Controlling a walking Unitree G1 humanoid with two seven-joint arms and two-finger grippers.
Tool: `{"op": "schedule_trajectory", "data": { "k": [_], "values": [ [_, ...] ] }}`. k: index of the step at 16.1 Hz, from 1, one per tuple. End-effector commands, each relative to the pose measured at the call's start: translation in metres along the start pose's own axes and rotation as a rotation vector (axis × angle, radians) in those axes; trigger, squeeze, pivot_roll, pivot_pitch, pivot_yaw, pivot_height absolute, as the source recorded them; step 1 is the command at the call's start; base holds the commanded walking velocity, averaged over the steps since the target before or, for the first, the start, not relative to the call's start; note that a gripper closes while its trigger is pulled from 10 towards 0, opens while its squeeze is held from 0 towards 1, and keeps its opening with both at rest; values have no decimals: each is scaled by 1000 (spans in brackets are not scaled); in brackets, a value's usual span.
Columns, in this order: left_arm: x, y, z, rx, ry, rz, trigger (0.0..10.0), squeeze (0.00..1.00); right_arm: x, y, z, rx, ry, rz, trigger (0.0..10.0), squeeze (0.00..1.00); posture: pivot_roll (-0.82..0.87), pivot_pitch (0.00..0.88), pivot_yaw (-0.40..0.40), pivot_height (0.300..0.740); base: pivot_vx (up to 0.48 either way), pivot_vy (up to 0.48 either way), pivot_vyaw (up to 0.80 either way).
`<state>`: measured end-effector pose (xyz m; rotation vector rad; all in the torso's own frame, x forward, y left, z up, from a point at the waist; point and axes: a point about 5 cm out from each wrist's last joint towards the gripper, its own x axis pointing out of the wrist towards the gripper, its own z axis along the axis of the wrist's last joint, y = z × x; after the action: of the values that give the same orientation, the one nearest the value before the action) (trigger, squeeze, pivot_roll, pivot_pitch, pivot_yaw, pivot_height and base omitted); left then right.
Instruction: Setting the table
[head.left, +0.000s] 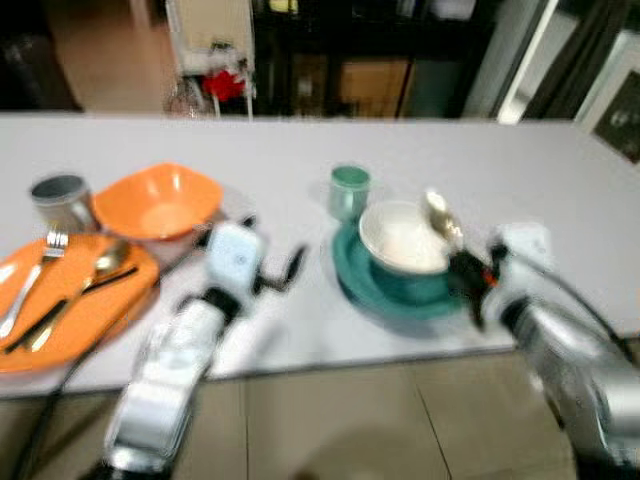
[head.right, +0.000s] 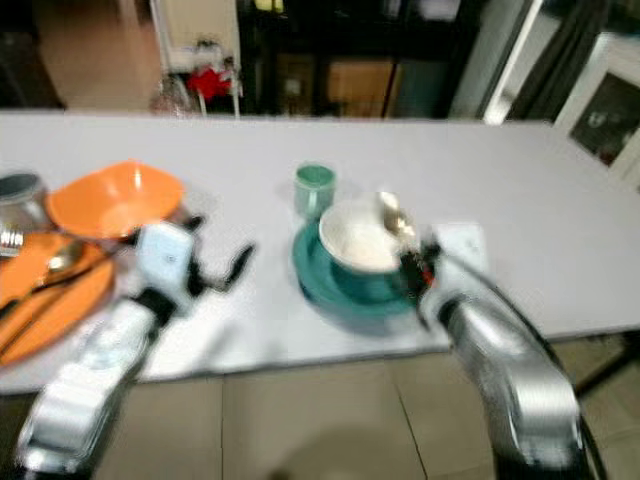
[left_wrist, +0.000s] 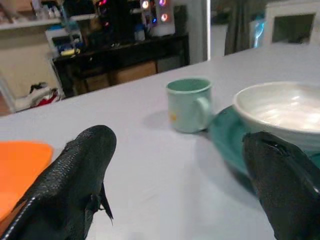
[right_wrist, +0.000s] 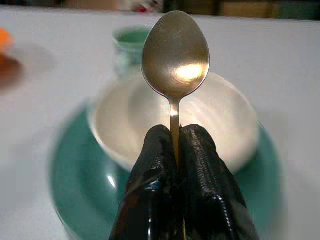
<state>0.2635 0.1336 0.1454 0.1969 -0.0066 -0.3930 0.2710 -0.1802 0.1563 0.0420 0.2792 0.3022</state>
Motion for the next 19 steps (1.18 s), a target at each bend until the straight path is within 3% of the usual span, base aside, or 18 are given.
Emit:
{"op": "schedule_trajectory", "data": {
  "k": [1,3,10,15,19],
  "values": [
    [3,-10,5,-6,-17,-54,10000,0,-2,-13,-2,22,39,-26,10000,0,-23,0,-58,740,0,0,0],
    [6,-11,7,13,-16,-109,10000,0,11,-20,9,48,68,20,10000,0,-20,0,-55,740,0,0,0],
    [8,-17,18,40,-2,-401,10000,0,60,-51,26,-106,286,51,10000,0,-11,0,-52,740,0,0,0],
    [2,-21,20,47,15,-472,10000,0,72,-60,26,-147,382,117,10000,0,3,0,-67,740,0,0,0],
    [-2,-24,20,44,48,-538,10000,0,82,-62,33,-215,346,153,10000,0,4,0,-67,740,0,0,0]
  ]
}}
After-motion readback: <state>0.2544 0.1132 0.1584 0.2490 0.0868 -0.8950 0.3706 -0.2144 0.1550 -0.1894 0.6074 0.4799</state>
